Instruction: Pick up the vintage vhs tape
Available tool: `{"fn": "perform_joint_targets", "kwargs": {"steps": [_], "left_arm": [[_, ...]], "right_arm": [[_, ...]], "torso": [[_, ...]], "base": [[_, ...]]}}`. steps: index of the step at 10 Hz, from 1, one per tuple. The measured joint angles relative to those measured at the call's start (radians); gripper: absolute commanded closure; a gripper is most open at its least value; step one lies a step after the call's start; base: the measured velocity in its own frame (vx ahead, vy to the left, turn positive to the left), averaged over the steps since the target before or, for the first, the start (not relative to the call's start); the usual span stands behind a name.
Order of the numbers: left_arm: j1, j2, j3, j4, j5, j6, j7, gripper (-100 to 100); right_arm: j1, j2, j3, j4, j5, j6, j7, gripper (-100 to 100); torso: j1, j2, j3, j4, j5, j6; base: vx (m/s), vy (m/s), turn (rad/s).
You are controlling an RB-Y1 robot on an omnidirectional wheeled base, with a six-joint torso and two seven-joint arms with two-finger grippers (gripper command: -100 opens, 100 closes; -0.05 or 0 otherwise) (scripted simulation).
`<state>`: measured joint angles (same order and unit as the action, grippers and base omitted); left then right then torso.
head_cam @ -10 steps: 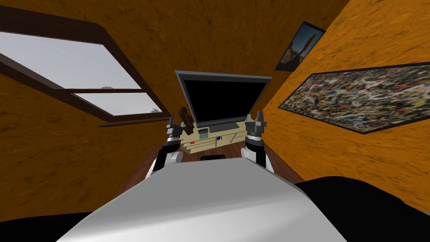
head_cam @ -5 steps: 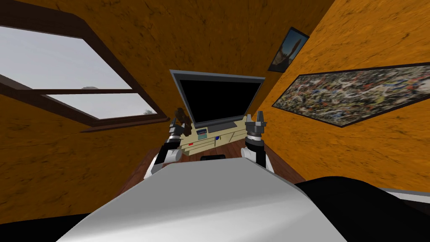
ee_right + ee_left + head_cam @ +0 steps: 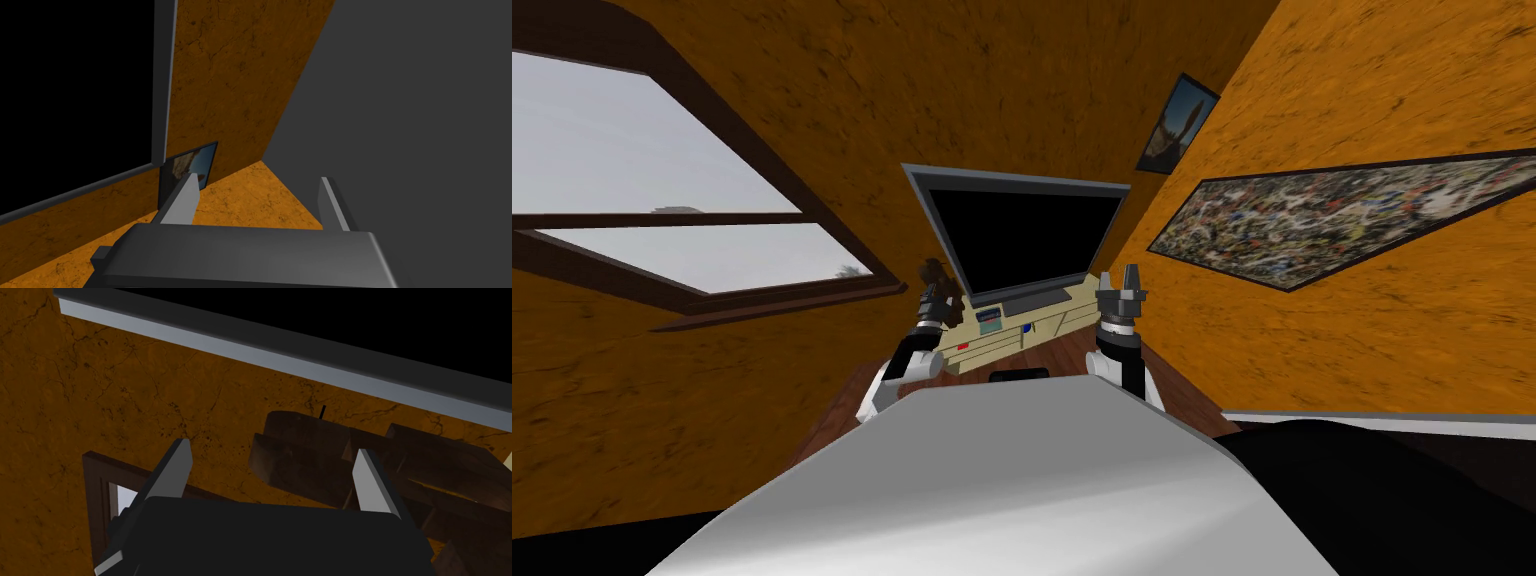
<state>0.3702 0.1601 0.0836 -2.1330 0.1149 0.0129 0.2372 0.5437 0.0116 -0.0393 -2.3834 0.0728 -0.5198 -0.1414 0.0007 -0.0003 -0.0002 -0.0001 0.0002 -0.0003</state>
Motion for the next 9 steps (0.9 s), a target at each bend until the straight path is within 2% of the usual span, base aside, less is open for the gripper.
{"fn": "perform_joint_targets", "kwargs": {"steps": [4,5,7,9], "left_arm": [[-0.044,0.002,0.037,0.047,0.001,0.114,0.02,-100],[-0.063,0.002,0.05,0.073,0.002,0.14,0.027,-100],[-0.071,0.001,0.059,0.083,0.002,0.183,0.032,-100],[-0.089,0.008,0.081,0.103,0.009,0.239,0.043,-100]], "right_arm": [[0.0,0.0,0.0,0.0,0.0,0.0,0.0,0],[0.0,0.0,0.0,0.0,0.0,0.0,0.0,0],[0.0,0.0,0.0,0.0,0.0,0.0,0.0,0],[0.0,0.0,0.0,0.0,0.0,0.0,0.0,0]], "torso": [[0.0,0.0,0.0,0.0,0.0,0.0],[0.0,0.0,0.0,0.0,0.0,0.0],[0.0,0.0,0.0,0.0,0.0,0.0],[0.0,0.0,0.0,0.0,0.0,0.0]], "base": [[-0.002,0.006,-0.123],[-0.002,0.006,-0.091],[-0.001,-0.001,-0.077],[-0.002,0.002,-0.125]]}}
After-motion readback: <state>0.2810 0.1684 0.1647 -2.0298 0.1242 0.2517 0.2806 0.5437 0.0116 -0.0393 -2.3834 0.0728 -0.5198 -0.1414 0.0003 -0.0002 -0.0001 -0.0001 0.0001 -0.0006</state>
